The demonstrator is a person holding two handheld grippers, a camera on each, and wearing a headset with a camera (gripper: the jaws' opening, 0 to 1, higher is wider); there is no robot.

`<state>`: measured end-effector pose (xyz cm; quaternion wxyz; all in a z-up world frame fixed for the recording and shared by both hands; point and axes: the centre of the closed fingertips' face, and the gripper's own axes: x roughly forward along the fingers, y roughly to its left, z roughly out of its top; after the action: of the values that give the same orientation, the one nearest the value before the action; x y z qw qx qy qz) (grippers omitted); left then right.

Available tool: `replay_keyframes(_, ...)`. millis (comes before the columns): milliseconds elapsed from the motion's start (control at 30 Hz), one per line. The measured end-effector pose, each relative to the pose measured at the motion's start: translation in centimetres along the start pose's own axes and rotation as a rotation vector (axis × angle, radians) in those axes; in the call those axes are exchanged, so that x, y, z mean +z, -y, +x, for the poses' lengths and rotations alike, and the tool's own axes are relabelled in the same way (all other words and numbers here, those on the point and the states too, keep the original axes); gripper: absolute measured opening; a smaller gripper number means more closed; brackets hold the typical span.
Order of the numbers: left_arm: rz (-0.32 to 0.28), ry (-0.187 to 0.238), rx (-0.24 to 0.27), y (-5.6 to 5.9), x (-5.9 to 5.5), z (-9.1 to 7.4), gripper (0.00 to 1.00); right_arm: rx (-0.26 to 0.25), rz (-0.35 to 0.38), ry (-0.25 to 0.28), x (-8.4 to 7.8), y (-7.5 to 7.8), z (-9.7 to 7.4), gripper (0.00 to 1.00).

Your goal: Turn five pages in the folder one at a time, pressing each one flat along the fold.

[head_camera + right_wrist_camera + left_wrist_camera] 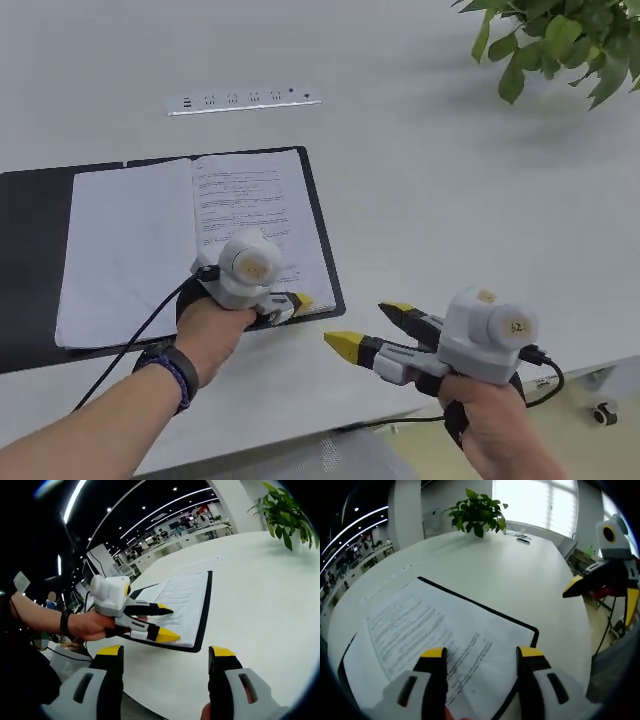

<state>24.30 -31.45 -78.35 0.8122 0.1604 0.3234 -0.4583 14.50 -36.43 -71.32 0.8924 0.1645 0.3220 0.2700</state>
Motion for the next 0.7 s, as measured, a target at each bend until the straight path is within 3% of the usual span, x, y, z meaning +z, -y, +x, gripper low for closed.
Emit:
replay_keyframes(233, 0.002, 0.021, 0.012, -0.3, 0.1, 0.0, 0.54, 0.003, 0.003, 0.000, 0.2, 0.0, 0.2, 0.68)
replay_keyframes(367, -0.022, 0.043, 0.036, -1.4, 0.2, -0.2, 0.43, 0.007, 0.001, 0.000, 0.2, -0.1, 0.3, 0.67)
replay_keyframes(500, -0.034, 0.036, 0.036, -1.6, 0.2, -0.3, 0.39, 0.011, 0.004, 0.000, 0.1, -0.3, 0.4, 0.67)
replay_keyframes(700, -0.136, 0.061, 0.035, -2.2, -0.2, -1.1, 0.32, 0.016, 0.001, 0.005, 1.0, 0.2, 1.4, 0.66)
